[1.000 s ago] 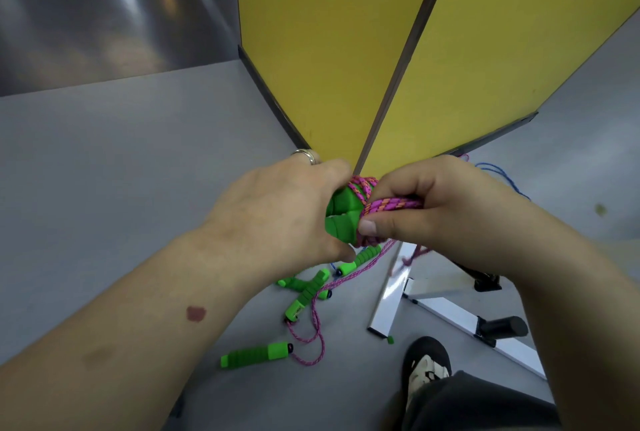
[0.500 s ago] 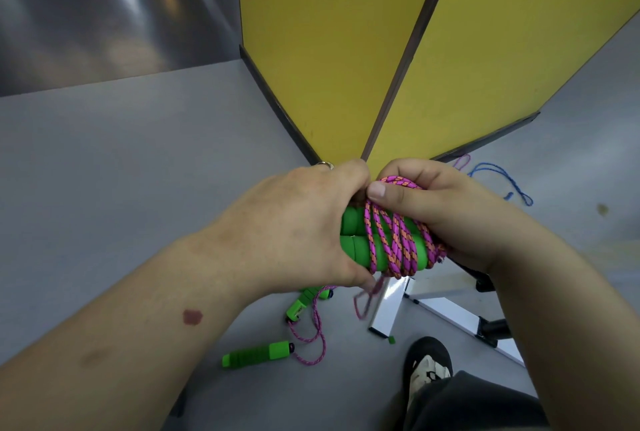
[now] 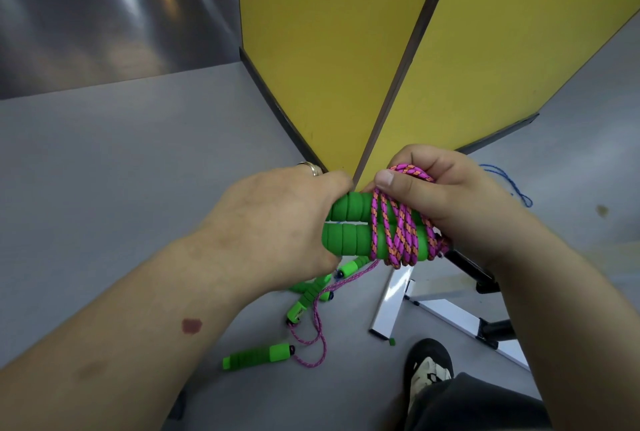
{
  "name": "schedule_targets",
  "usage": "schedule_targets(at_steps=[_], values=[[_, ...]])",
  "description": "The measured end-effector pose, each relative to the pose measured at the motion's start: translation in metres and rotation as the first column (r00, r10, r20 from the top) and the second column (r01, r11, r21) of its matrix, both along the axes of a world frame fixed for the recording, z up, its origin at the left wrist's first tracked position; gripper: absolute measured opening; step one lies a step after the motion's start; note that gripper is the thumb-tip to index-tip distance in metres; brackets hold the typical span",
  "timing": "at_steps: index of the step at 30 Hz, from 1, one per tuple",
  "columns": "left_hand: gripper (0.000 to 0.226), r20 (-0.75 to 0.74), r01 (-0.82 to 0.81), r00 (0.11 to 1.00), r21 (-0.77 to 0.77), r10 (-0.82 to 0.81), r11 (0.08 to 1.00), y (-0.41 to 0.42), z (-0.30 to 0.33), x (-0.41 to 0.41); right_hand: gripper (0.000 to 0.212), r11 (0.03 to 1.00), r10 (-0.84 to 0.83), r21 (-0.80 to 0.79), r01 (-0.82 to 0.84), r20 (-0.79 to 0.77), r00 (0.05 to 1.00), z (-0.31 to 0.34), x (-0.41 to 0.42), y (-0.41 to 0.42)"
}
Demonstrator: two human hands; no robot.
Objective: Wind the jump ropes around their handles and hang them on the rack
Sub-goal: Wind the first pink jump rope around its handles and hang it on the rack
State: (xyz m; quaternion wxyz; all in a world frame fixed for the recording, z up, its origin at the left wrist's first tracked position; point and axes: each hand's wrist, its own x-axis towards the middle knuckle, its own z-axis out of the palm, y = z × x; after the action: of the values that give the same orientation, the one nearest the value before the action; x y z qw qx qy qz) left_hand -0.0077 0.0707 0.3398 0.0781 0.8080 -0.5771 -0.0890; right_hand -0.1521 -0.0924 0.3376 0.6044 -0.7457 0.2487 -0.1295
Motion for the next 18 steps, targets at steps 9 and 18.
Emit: schedule_targets(at_steps=[9, 18], values=[[0.039, -0.143, 0.127, 0.980, -0.070, -0.136, 0.989, 0.001, -0.003, 0.000, 0.036, 0.859, 0.237, 0.466, -0.211, 0.003, 0.972, -0.012, -0.011, -0.019], [0.072, -0.339, -0.161, 0.935, -0.159, 0.099, 0.974, 0.002, 0.012, 0.004, 0.014, 0.838, 0.127, 0.544, -0.032, -0.139, 0.982, -0.035, 0.000, -0.005]])
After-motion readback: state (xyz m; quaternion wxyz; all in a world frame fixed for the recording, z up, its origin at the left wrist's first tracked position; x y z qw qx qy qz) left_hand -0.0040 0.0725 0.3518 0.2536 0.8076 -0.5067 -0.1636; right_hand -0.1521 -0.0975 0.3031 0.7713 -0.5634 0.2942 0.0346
